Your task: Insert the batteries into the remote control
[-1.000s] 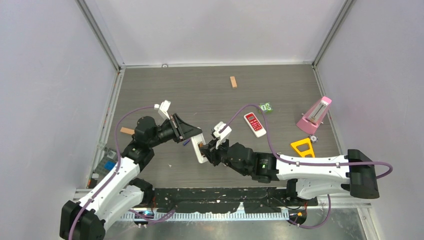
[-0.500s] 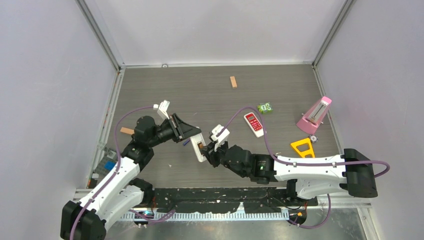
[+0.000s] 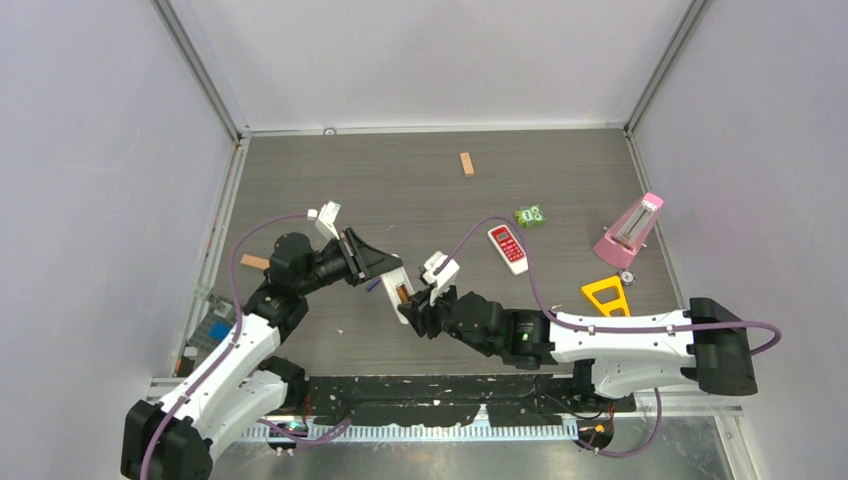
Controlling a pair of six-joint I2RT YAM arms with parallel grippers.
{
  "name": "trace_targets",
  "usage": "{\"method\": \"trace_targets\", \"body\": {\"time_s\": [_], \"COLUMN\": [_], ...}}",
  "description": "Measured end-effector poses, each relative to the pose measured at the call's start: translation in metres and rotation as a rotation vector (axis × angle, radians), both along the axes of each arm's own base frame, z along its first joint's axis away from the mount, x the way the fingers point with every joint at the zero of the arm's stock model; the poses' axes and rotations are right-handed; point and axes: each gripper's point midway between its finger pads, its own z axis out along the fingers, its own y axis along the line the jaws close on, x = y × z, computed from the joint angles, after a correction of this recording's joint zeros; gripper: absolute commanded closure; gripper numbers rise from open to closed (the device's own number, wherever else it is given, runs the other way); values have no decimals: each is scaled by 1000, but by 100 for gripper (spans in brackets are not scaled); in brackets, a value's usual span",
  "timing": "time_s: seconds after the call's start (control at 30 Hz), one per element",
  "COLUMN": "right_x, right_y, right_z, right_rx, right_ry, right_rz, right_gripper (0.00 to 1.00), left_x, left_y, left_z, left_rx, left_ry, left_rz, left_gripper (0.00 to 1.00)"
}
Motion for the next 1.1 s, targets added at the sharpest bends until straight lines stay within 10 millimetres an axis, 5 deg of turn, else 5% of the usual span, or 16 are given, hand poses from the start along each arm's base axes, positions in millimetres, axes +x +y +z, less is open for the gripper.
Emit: {"method": "trace_targets", "body": {"time_s": [0.5,0.77,1.1], "right_x": [-5,4,5], "right_y": [-24,-21,-10], "right_z": [16,13,-15], "right_rx": [63,157,129], "right_ry": [107,319,443], "right_rz": [-43,-94,-84], "right_gripper": [16,13,16], "left_x": [-7,-12,-15], "left_y": [-3,-1,-1], "left_z": [-3,-17,-18], "left_rx": [9,65,83], "left_ry": [-6,6,0], "left_rz": [-53,-73,-94], "left_gripper": [100,100,100]}}
